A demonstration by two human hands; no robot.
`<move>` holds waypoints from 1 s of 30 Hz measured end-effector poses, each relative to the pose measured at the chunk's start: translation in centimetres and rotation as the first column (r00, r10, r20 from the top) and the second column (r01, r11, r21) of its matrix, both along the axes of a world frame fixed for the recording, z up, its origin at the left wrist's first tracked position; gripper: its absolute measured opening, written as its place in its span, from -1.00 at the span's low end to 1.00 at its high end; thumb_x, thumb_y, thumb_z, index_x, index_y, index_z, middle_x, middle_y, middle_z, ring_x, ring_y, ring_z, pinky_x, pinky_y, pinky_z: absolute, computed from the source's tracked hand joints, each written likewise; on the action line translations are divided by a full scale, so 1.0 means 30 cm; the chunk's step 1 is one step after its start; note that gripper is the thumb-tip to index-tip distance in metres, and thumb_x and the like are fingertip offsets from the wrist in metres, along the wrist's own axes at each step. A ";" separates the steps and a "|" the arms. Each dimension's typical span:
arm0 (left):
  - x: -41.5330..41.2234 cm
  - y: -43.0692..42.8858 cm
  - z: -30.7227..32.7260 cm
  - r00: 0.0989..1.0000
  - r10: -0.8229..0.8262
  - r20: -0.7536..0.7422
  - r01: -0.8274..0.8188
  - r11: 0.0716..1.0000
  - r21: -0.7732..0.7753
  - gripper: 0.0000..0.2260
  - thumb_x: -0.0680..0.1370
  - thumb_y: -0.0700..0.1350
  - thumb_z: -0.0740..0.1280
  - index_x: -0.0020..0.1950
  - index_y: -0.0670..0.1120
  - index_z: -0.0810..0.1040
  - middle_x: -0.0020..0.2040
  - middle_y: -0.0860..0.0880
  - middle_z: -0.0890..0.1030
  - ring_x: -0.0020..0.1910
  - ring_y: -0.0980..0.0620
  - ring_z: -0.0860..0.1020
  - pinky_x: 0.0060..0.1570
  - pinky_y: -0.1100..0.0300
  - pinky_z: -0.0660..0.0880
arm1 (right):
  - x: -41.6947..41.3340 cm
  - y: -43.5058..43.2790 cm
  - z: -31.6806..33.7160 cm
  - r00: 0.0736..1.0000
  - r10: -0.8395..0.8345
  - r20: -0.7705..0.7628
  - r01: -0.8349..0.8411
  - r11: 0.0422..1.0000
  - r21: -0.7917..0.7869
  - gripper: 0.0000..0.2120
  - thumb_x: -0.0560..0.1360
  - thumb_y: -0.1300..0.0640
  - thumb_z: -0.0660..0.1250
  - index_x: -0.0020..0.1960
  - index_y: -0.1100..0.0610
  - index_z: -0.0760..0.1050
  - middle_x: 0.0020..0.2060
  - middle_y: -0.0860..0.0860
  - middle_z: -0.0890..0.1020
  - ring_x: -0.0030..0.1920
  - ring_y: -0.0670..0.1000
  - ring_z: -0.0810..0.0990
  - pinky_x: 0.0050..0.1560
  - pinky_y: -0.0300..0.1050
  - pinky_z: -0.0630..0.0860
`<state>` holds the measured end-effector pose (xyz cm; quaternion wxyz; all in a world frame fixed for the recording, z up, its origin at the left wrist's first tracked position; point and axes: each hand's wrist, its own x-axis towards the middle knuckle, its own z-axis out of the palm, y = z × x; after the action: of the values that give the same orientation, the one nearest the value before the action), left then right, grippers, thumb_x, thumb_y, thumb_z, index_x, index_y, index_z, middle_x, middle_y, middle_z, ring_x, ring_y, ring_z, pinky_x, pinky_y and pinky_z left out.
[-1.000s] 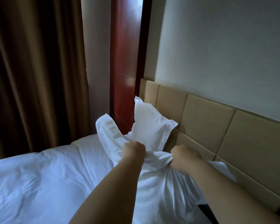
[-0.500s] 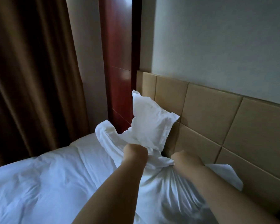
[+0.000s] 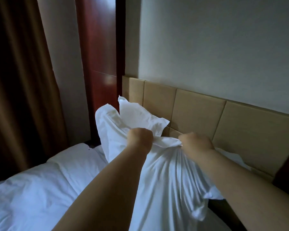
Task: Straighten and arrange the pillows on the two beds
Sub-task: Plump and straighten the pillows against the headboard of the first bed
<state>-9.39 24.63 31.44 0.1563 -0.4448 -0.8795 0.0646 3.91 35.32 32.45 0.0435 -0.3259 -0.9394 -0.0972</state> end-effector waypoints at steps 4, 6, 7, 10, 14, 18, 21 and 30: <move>0.031 0.075 0.103 1.000 -0.024 0.019 0.021 0.986 0.167 -0.77 0.57 -0.24 0.19 0.16 -0.12 0.57 0.10 -0.07 0.63 0.11 -0.08 0.59 -0.11 0.16 0.41 | 0.048 0.052 0.115 0.997 -0.038 -0.069 0.044 0.996 0.076 -0.85 0.55 0.17 0.18 0.03 0.10 0.52 0.05 0.12 0.63 0.08 0.18 0.62 -0.08 -0.10 0.45; 0.043 0.108 0.144 0.999 -0.047 0.023 0.041 0.974 0.224 -0.75 0.58 -0.24 0.18 0.18 -0.13 0.57 0.13 -0.10 0.62 0.14 -0.11 0.59 -0.01 0.12 0.47 | 0.075 0.077 0.166 0.993 -0.037 -0.113 0.049 0.994 0.101 -0.88 0.54 0.16 0.19 -0.03 0.09 0.51 0.01 0.14 0.63 0.05 0.19 0.62 -0.12 -0.11 0.42; 0.049 0.123 0.166 0.998 -0.059 0.019 0.052 0.967 0.250 -0.74 0.58 -0.23 0.17 0.19 -0.12 0.57 0.14 -0.11 0.62 0.14 -0.13 0.59 0.02 0.10 0.48 | 0.090 0.090 0.191 0.989 -0.037 -0.140 0.053 0.993 0.108 -0.90 0.54 0.15 0.20 -0.07 0.07 0.49 -0.01 0.15 0.63 0.04 0.20 0.62 -0.13 -0.12 0.41; 0.070 0.174 0.233 0.994 -0.103 -0.029 0.107 0.942 0.317 -0.73 0.58 -0.22 0.17 0.21 -0.11 0.56 0.18 -0.12 0.61 0.18 -0.16 0.57 0.05 0.07 0.48 | 0.140 0.125 0.271 0.975 -0.019 -0.222 0.052 0.988 0.146 -0.90 0.52 0.12 0.22 -0.18 0.02 0.41 -0.01 0.17 0.63 0.03 0.21 0.61 -0.12 -0.10 0.41; 0.104 0.256 0.333 0.987 -0.115 -0.115 0.151 0.915 0.375 -0.73 0.57 -0.20 0.20 0.21 -0.16 0.57 0.20 -0.17 0.60 0.20 -0.21 0.56 0.07 0.02 0.49 | 0.201 0.193 0.365 0.952 -0.004 -0.305 0.083 0.965 0.248 -0.83 0.54 0.10 0.23 0.05 0.10 0.54 0.07 0.21 0.61 0.08 0.25 0.59 -0.06 -0.06 0.43; 0.129 0.350 0.379 0.989 -0.114 -0.093 0.143 0.896 0.420 -0.73 0.54 -0.20 0.23 0.20 -0.17 0.58 0.18 -0.19 0.60 0.18 -0.24 0.56 0.07 0.01 0.48 | 0.232 0.273 0.403 0.942 -0.005 -0.337 0.099 0.960 0.263 -0.84 0.53 0.13 0.24 0.03 0.15 0.54 0.04 0.25 0.60 0.04 0.27 0.59 -0.11 -0.07 0.39; 0.137 0.401 0.350 0.990 -0.134 -0.046 0.141 0.889 0.435 -0.74 0.53 -0.21 0.24 0.18 -0.14 0.59 0.16 -0.19 0.61 0.16 -0.24 0.56 0.04 0.02 0.48 | 0.246 0.309 0.379 0.947 -0.016 -0.322 0.091 0.972 0.219 -0.84 0.54 0.11 0.23 0.01 0.15 0.55 0.03 0.23 0.61 0.04 0.26 0.58 -0.13 -0.09 0.35; 0.123 0.502 0.178 0.988 -0.149 0.029 0.136 0.955 0.264 -0.76 0.56 -0.20 0.24 0.19 -0.13 0.59 0.18 -0.17 0.60 0.18 -0.22 0.56 0.02 0.04 0.48 | 0.254 0.384 0.165 0.981 0.004 -0.193 -0.012 0.999 -0.040 -0.65 0.57 0.02 0.19 -0.38 0.06 0.30 -0.28 0.09 0.52 -0.18 0.15 0.49 -0.33 -0.13 0.29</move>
<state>-5.71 39.70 36.78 0.1964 -0.4842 -0.8494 -0.0742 11.53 46.83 37.41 0.1281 -0.3306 -0.9339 -0.0459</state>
